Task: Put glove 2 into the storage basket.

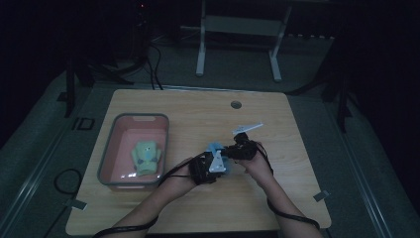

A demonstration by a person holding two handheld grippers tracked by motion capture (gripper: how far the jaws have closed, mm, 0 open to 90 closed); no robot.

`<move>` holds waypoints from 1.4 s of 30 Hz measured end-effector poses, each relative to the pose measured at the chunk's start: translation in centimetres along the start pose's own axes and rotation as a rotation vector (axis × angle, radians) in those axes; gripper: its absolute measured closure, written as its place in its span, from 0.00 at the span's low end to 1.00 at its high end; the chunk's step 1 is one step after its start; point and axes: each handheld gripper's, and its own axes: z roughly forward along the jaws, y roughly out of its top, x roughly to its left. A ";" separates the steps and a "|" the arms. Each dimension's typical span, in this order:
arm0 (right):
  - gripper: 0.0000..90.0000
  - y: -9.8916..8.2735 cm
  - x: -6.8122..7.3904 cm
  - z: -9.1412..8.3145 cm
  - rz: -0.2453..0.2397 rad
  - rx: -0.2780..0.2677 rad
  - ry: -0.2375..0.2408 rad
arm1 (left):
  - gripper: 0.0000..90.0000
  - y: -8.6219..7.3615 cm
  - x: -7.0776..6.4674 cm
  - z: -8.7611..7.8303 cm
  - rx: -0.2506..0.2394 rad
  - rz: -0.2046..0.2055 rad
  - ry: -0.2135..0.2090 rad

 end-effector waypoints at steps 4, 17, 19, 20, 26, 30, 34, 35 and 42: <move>0.91 1.4 0.8 0.0 -0.015 -0.021 0.019 | 0.85 -0.2 0.5 -1.4 0.003 -0.005 0.018; 0.91 5.9 4.0 1.7 -0.066 -0.049 0.065 | 0.85 -1.5 2.0 -6.1 0.046 -0.019 0.089; 0.91 6.4 4.4 2.2 -0.069 -0.050 0.074 | 0.85 -1.9 2.2 -6.7 0.051 -0.023 0.095; 0.91 6.4 4.4 2.2 -0.069 -0.050 0.074 | 0.85 -1.9 2.2 -6.7 0.051 -0.023 0.095; 0.91 8.2 6.1 3.6 -0.091 -0.047 0.100 | 0.85 -3.3 2.8 -8.7 0.067 -0.044 0.123; 0.91 9.1 7.1 4.6 -0.113 -0.039 0.108 | 0.85 -4.3 3.0 -9.8 0.079 -0.055 0.133; 0.91 9.8 7.9 5.5 -0.119 -0.037 0.122 | 0.85 -5.1 3.2 -10.5 0.090 -0.066 0.144; 0.91 10.2 8.5 6.2 -0.128 -0.036 0.130 | 0.85 -5.7 3.4 -11.1 0.093 -0.077 0.152; 0.91 11.8 10.2 8.6 -0.136 -0.029 0.170 | 0.85 -8.0 4.0 -13.1 0.103 -0.121 0.177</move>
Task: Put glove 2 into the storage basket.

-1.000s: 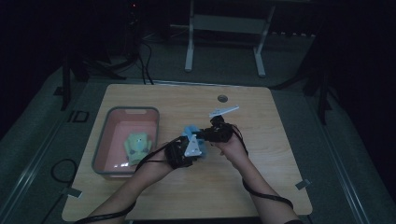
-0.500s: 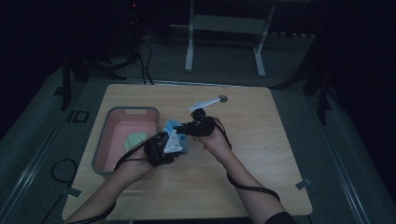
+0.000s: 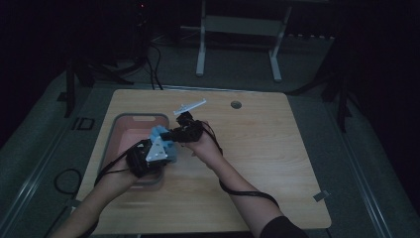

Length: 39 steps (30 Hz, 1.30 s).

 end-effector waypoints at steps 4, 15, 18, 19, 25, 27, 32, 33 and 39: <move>0.91 0.6 0.6 1.6 -0.007 0.001 0.018 | 0.85 -1.4 0.4 -0.7 0.018 -0.018 0.014; 0.91 0.0 1.0 6.1 0.005 0.037 0.018 | 0.84 -4.9 1.4 0.3 0.084 -0.078 -0.021; 0.91 -0.5 0.5 7.1 0.016 0.053 0.008 | 0.84 -5.4 1.6 1.1 0.096 -0.098 -0.039; 0.91 -0.7 0.4 7.4 0.021 0.061 0.010 | 0.84 -5.6 1.6 1.3 0.104 -0.099 -0.043; 0.90 -1.0 0.6 8.6 -0.015 0.092 -0.025 | 0.83 -6.2 1.8 2.6 0.141 -0.104 -0.055; 0.89 -1.1 0.6 8.8 -0.025 0.098 -0.045 | 0.83 -6.3 1.8 2.8 0.145 -0.099 -0.045; 0.78 -1.0 0.5 8.9 -0.030 0.093 -0.051 | 0.78 -6.2 1.9 3.0 0.164 -0.112 -0.057; 0.77 -1.0 0.5 8.8 -0.026 0.093 -0.049 | 0.76 -6.1 2.0 3.2 0.179 -0.119 -0.061; 0.56 -0.6 0.1 7.9 -0.024 0.054 -0.059 | 0.56 -6.1 2.0 2.9 0.172 -0.145 -0.016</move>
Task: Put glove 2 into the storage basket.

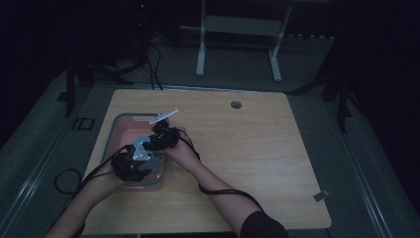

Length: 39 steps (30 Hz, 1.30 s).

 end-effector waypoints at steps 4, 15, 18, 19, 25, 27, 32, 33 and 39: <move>0.48 0.2 -0.2 -1.0 0.000 -0.020 0.000 | 0.47 0.0 0.1 -0.4 -0.027 -0.038 0.013; 0.32 0.2 0.4 -3.8 -0.014 -0.052 0.034 | 0.22 1.2 -0.3 -3.0 -0.140 -0.081 0.035; 0.29 0.1 0.6 -4.7 -0.023 -0.051 0.049 | 0.16 1.7 -0.5 -3.4 -0.164 -0.100 0.028; 0.26 0.0 0.6 -5.1 -0.031 -0.056 0.056 | 0.13 1.8 -0.5 -3.3 -0.171 -0.109 0.022; 0.22 -0.9 0.3 -6.6 -0.053 -0.061 0.069 | 0.03 2.6 -1.1 -2.9 -0.204 -0.136 -0.043; 0.21 -1.4 0.0 -7.1 -0.055 -0.061 0.070 | 0.03 3.0 -1.5 -2.7 -0.211 -0.129 -0.048; 0.18 -2.9 -0.9 -8.1 -0.064 -0.057 0.047 | 0.03 4.0 -2.7 -2.5 -0.224 -0.098 -0.073; 0.17 -3.2 -1.0 -8.3 -0.069 -0.058 0.042 | 0.03 4.2 -2.9 -2.5 -0.225 -0.095 -0.083; 0.16 -5.1 -1.9 -9.8 -0.061 -0.046 0.018 | 0.03 5.9 -4.4 -1.7 -0.240 -0.057 -0.110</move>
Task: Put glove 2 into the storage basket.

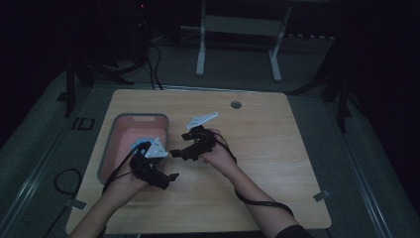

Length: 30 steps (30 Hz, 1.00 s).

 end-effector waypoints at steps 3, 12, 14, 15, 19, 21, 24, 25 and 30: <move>0.16 -0.9 -0.3 -0.7 0.003 0.003 -0.011 | 0.03 0.5 -0.6 0.5 -0.012 0.007 -0.015; 0.16 -3.4 -1.3 -2.9 0.013 0.002 -0.035 | 0.03 1.7 -2.4 2.0 -0.028 0.045 -0.066; 0.16 -3.9 -1.5 -3.3 0.017 0.006 -0.042 | 0.03 1.9 -2.8 2.5 -0.028 0.051 -0.080; 0.16 -4.1 -1.5 -3.5 0.015 0.005 -0.047 | 0.03 2.0 -3.0 2.7 -0.027 0.053 -0.088; 0.16 -5.1 -1.8 -4.3 0.018 0.002 -0.061 | 0.03 2.2 -3.8 3.6 -0.028 0.068 -0.112; 0.16 -5.6 -1.8 -4.7 0.021 0.003 -0.063 | 0.03 2.3 -4.1 4.0 -0.034 0.072 -0.123; 0.16 -6.4 -2.0 -5.2 0.018 0.010 -0.073 | 0.03 2.4 -4.6 4.4 -0.043 0.079 -0.139; 0.16 -6.7 -2.0 -5.4 0.020 0.013 -0.076 | 0.03 2.5 -4.8 4.6 -0.046 0.079 -0.145; 0.16 -8.3 -2.3 -6.1 0.027 0.011 -0.092 | 0.03 2.6 -5.5 5.3 -0.054 0.094 -0.154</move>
